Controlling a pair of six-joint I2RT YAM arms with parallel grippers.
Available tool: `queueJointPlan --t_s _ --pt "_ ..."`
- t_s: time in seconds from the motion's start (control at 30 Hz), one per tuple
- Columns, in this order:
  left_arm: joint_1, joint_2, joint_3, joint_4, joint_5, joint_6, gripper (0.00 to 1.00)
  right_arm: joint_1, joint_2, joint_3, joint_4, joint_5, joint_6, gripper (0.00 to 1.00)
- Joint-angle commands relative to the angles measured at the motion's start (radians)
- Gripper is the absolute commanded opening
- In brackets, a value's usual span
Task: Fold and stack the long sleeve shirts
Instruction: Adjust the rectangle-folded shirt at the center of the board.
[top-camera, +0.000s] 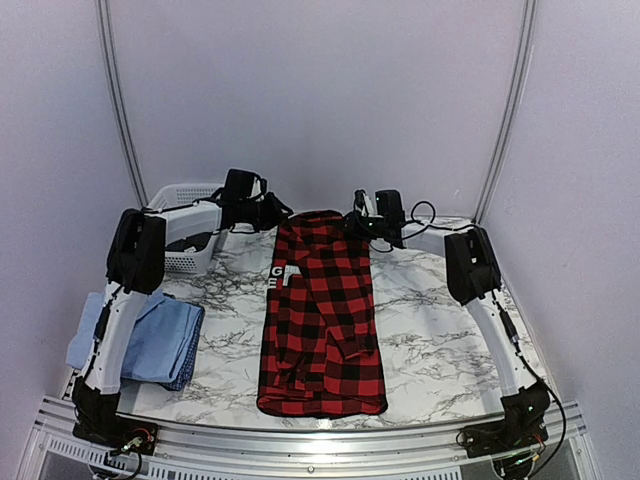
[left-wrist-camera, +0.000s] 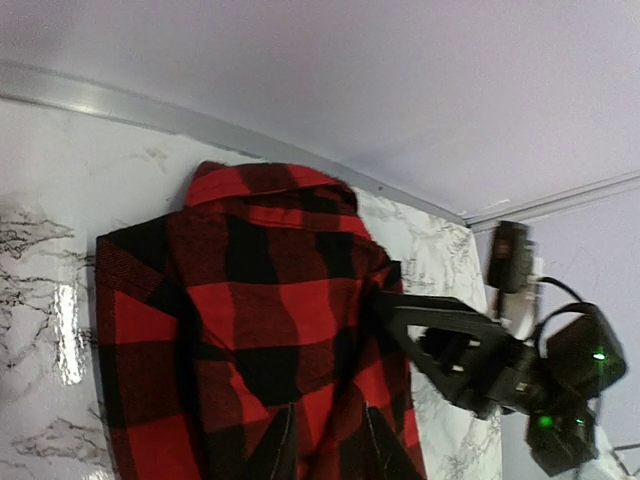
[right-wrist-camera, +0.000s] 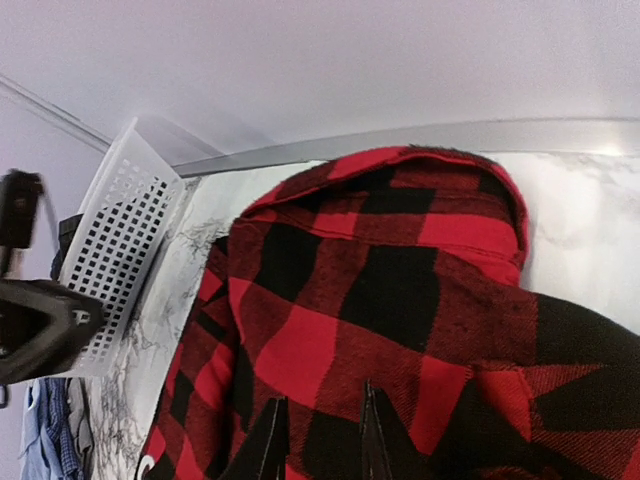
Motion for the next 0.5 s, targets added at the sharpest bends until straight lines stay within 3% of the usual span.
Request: queueJointPlan --t_s 0.0,0.23,0.37,0.47 --pt "-0.010 -0.225 -0.112 0.037 0.000 0.079 0.24 -0.026 0.062 0.048 0.063 0.047 0.091 0.21" --pt "-0.057 -0.497 -0.461 0.052 -0.026 0.108 0.24 -0.066 0.112 0.062 0.142 -0.026 0.214 0.22" --pt "-0.091 -0.676 -0.721 0.084 -0.057 0.115 0.24 -0.067 0.045 0.044 0.105 -0.054 0.182 0.24" --pt "-0.121 -0.792 -0.885 0.100 -0.082 0.114 0.24 -0.062 -0.078 -0.068 0.098 -0.064 0.148 0.27"
